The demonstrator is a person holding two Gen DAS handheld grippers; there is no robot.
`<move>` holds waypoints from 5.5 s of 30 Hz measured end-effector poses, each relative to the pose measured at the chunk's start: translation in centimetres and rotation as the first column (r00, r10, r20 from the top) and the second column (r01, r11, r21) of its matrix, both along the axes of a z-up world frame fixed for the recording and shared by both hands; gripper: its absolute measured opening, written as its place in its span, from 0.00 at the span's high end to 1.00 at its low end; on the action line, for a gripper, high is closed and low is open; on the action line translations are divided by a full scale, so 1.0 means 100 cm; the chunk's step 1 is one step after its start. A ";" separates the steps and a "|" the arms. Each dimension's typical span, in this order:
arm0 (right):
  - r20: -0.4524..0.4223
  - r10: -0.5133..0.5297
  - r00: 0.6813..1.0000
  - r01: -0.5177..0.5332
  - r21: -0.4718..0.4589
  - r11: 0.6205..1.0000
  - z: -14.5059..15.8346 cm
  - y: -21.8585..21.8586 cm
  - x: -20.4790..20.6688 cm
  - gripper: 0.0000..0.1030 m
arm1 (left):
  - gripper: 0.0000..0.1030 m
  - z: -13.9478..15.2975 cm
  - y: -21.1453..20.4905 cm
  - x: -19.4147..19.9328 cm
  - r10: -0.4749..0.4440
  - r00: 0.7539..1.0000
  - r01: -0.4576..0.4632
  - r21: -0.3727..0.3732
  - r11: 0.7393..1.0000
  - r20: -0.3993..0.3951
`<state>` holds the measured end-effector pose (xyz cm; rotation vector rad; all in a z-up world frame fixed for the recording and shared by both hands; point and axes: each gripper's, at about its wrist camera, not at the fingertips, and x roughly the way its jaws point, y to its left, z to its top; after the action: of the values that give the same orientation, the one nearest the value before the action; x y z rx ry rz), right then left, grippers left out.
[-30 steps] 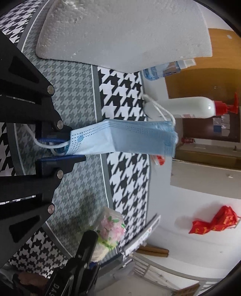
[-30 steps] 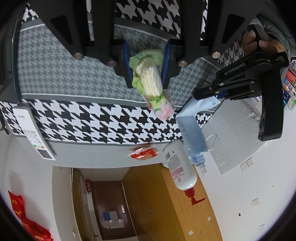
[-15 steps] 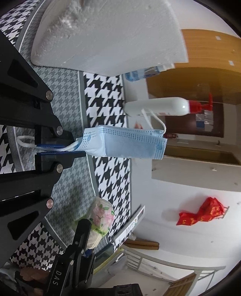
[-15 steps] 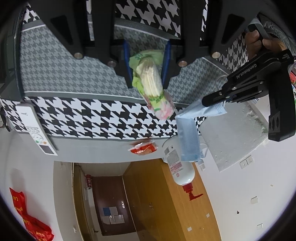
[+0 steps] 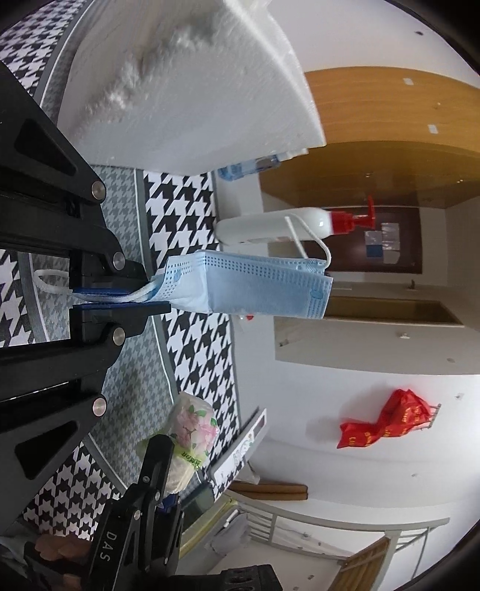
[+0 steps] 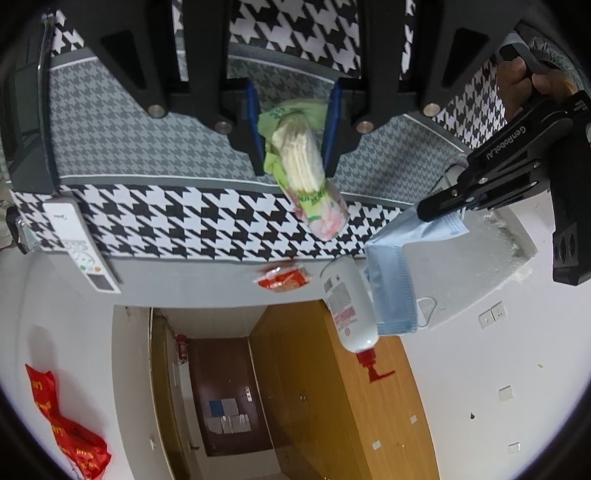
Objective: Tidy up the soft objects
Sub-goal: 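Carry the mask with the left gripper while the right gripper carries the fruit bundle toward the foam box, then open the left gripper to drop the blue mask into the foam box, then lower the fruit bundle with the right gripper into the foam box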
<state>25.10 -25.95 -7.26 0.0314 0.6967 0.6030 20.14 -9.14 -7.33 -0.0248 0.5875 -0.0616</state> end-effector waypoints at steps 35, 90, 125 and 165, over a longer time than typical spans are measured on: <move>0.218 -0.040 0.975 0.031 0.046 0.998 0.067 0.035 -0.073 0.67 | 0.97 0.066 0.030 -0.073 -0.055 0.981 0.048 0.044 0.998 0.187; 0.319 0.199 0.927 -0.226 0.050 0.973 0.120 0.160 -0.074 0.67 | 0.97 0.119 0.148 -0.115 0.188 0.936 -0.215 0.063 0.974 0.297; 0.294 0.216 0.931 -0.216 -0.034 0.976 0.120 0.193 -0.053 0.67 | 0.97 0.106 0.181 -0.048 0.175 0.970 -0.184 0.041 0.982 0.167; 0.291 0.235 0.927 -0.225 -0.068 0.972 0.122 0.228 -0.046 0.67 | 0.04 0.112 0.218 -0.083 0.270 0.935 -0.281 0.016 0.960 0.229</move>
<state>20.49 -3.16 4.91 -0.1723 0.4185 0.8026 11.79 12.61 3.87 -0.0520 0.3538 0.2216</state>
